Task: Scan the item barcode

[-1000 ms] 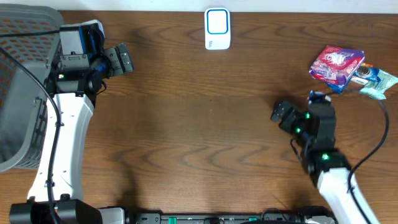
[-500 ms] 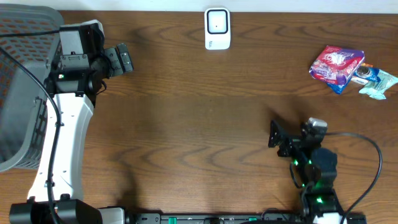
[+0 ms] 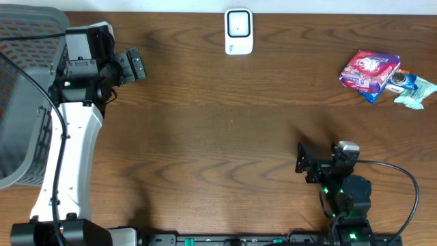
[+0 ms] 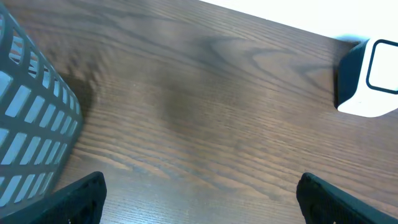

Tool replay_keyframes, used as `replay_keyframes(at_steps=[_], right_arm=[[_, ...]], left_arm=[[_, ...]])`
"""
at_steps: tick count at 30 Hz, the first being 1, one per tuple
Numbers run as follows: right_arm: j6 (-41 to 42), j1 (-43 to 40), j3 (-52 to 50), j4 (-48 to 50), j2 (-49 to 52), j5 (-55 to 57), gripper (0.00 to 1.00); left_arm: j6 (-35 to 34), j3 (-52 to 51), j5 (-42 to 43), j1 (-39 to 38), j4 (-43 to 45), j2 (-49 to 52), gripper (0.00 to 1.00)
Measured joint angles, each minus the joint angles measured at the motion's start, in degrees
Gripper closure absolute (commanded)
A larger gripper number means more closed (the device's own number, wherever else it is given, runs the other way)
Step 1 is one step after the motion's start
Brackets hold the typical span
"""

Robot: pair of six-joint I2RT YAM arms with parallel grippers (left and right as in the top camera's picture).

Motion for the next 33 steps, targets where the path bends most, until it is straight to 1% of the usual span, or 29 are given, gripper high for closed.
replay_keyframes(at_steps=[2,10,16,20,33], right_arm=[[0.0,0.0,0.0,-2.1,-1.7,0.2,0.01],[-2.3,0.0,0.0,-2.3,-5.6,0.7,0.01],[-7.8,-0.3,0.0,-2.3,-6.2,0.7,0.01],[-10.2,-1.9,0.0,-2.3,-7.4,0.7,0.01],[-12.8,-4.4,0.0,-2.4,-12.9,1.3,0.01]], left_arm=[[0.0,0.0,0.0,0.0,0.0,0.0,0.02],[0.0,0.0,0.0,0.0,0.0,0.0,0.02],[0.0,0.0,0.0,0.0,0.0,0.0,0.02],[0.0,0.0,0.0,0.0,0.0,0.0,0.02],[0.0,0.0,0.0,0.0,0.0,0.0,0.02]])
